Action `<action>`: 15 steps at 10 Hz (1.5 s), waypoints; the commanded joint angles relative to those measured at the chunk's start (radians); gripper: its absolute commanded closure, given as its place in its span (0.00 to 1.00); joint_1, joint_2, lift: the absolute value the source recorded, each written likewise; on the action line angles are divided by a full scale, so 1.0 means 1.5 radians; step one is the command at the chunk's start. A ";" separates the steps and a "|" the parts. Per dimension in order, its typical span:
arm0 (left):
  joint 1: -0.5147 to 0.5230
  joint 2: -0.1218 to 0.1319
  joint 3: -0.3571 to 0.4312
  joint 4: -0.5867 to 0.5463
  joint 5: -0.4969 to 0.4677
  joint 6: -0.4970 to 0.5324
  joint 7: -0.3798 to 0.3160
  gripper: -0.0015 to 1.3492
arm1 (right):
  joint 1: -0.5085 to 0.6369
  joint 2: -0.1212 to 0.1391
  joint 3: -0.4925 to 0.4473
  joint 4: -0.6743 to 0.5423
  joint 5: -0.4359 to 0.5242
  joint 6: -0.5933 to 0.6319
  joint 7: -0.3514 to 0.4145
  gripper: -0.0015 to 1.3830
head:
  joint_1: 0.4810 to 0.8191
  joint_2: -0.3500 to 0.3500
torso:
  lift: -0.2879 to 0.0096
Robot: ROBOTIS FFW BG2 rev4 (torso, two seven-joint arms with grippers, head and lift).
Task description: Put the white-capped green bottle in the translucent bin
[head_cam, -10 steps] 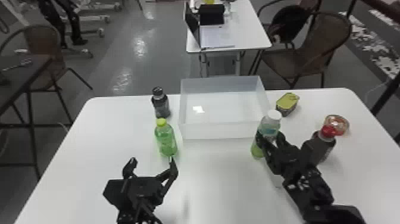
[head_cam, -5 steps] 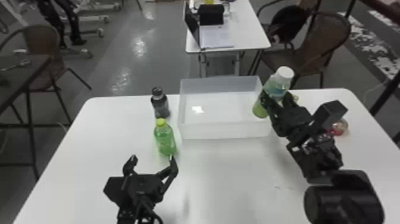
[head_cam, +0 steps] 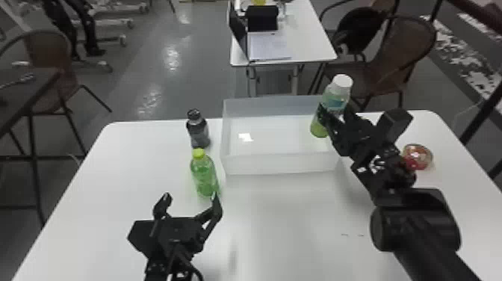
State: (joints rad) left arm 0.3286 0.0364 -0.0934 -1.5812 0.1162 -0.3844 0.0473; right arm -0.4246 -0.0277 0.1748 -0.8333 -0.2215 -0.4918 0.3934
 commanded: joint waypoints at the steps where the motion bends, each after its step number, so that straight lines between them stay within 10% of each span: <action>1: 0.002 -0.003 0.002 0.002 0.002 0.002 -0.002 0.09 | -0.048 0.008 0.016 0.076 0.001 -0.008 0.000 0.64 | 0.63 0.63 | 0.71; 4: -0.007 -0.006 0.001 0.012 0.006 -0.001 -0.013 0.09 | -0.131 0.009 0.039 0.220 -0.002 -0.017 0.007 0.61 | 0.63 0.65 | 0.71; 7: -0.005 -0.014 0.007 0.017 0.006 -0.003 -0.018 0.09 | -0.132 0.012 0.040 0.252 -0.011 -0.015 -0.016 0.09 | 0.63 0.63 | 0.71; 10: -0.004 -0.015 0.011 0.017 0.007 -0.008 -0.024 0.09 | -0.106 0.013 0.060 0.204 -0.038 -0.010 -0.019 0.05 | 0.63 0.64 | 0.71; 15: -0.003 -0.025 0.007 0.011 -0.016 -0.017 -0.023 0.09 | 0.266 -0.065 0.011 -0.392 0.028 0.116 -0.030 0.05 | 0.63 0.66 | 0.71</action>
State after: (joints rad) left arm 0.3240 0.0008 -0.0810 -1.5629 0.0962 -0.4094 0.0113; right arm -0.0920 -0.1069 0.2044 -1.3340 -0.1823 -0.3309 0.3475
